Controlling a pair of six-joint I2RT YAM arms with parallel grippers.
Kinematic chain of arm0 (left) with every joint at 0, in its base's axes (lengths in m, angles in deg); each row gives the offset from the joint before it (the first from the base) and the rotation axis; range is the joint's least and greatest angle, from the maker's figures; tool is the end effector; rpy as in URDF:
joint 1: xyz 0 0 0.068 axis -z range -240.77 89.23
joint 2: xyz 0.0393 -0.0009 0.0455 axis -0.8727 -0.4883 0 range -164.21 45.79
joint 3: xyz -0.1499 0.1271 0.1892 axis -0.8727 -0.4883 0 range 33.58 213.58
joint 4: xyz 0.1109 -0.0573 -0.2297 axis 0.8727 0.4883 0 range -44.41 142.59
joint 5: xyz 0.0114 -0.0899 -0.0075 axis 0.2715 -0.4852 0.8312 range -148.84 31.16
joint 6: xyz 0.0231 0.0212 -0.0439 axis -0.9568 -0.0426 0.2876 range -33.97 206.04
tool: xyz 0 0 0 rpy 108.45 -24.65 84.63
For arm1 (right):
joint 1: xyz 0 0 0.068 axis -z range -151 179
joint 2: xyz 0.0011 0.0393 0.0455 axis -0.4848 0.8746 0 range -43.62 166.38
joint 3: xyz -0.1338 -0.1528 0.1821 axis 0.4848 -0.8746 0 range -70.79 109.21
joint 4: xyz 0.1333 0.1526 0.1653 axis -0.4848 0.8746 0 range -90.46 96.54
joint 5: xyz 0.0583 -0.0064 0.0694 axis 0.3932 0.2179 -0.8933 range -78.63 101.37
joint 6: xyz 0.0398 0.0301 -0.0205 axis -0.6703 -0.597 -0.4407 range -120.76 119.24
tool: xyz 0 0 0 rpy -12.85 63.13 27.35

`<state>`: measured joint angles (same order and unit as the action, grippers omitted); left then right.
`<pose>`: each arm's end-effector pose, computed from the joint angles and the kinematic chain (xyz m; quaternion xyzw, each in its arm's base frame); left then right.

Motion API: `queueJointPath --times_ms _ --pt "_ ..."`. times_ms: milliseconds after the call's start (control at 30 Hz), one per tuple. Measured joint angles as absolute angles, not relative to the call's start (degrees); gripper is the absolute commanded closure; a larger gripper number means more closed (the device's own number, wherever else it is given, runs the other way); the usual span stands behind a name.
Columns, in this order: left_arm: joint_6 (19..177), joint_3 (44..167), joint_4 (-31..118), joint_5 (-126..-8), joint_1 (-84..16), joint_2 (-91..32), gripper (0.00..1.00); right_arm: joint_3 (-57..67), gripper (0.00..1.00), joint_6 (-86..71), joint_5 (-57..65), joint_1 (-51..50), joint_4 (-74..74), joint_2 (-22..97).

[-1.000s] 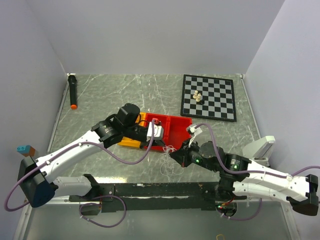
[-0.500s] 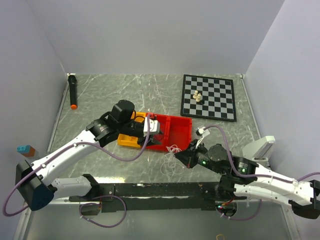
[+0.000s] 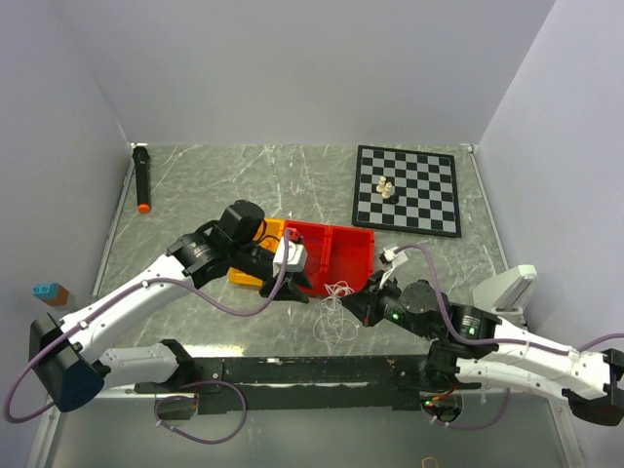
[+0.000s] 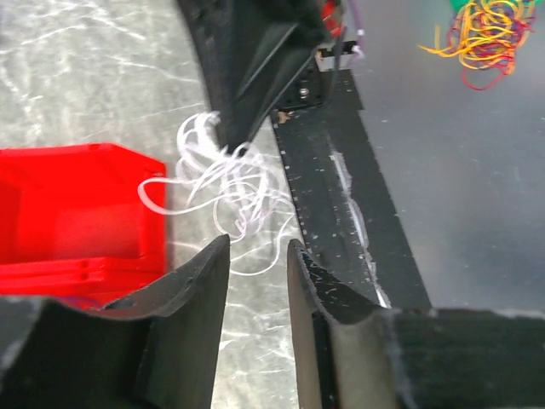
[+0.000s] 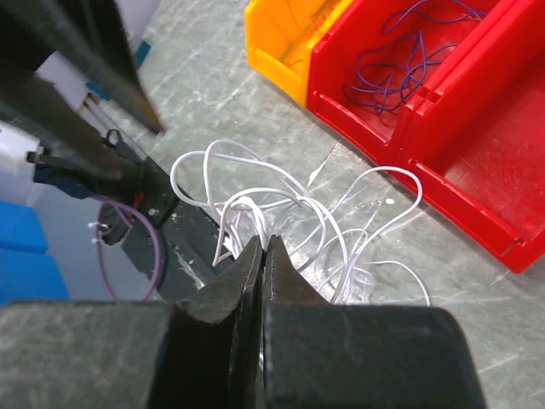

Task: Untangle the cables

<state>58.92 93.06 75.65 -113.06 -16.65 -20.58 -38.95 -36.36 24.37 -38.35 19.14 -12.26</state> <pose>0.1524 -0.1881 0.3285 0.6292 0.5290 -0.4620 0.3329 0.0619 0.1278 0.2773 -0.1583 0.7965 0.3933 0.4310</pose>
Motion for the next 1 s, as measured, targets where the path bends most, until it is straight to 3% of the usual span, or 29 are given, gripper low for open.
queueJointPath --times_ms 200,333,467,600,767,933,1000 --pt "60.23 92.8 74.5 -113.5 -15.67 -21.04 0.65 -38.36 1.0 -34.91 25.53 -38.35 17.13 -9.33" --pt "60.45 91.95 72.42 -112.64 -15.67 -21.59 0.58 -37.99 1.0 -34.26 25.92 -38.35 15.03 -8.37" --pt "60.95 89.7 69.62 -108.95 -15.67 -21.59 0.44 -37.99 1.0 -33.93 25.9 -38.35 12.03 -8.2" --pt "61.89 88.23 66.95 -105.39 -15.67 -21.59 0.43 -37.99 1.0 -33.69 25.9 -38.35 10.5 -7.54" --pt "63.6 87.67 63.44 -103.55 -15.67 -21.59 0.55 -37.97 1.0 -33.36 25.88 -38.35 9.41 -7.26" --pt "65.33 87.69 62.21 -104.67 -15.67 -21.65 0.88 -37.79 1.0 -32.81 25.92 -38.35 8.38 -6.23" --pt "65.68 87.71 62.26 -105.34 -15.67 -21.79 0.96 -37.77 1.0 -32.77 25.96 -38.35 8.01 -5.94"
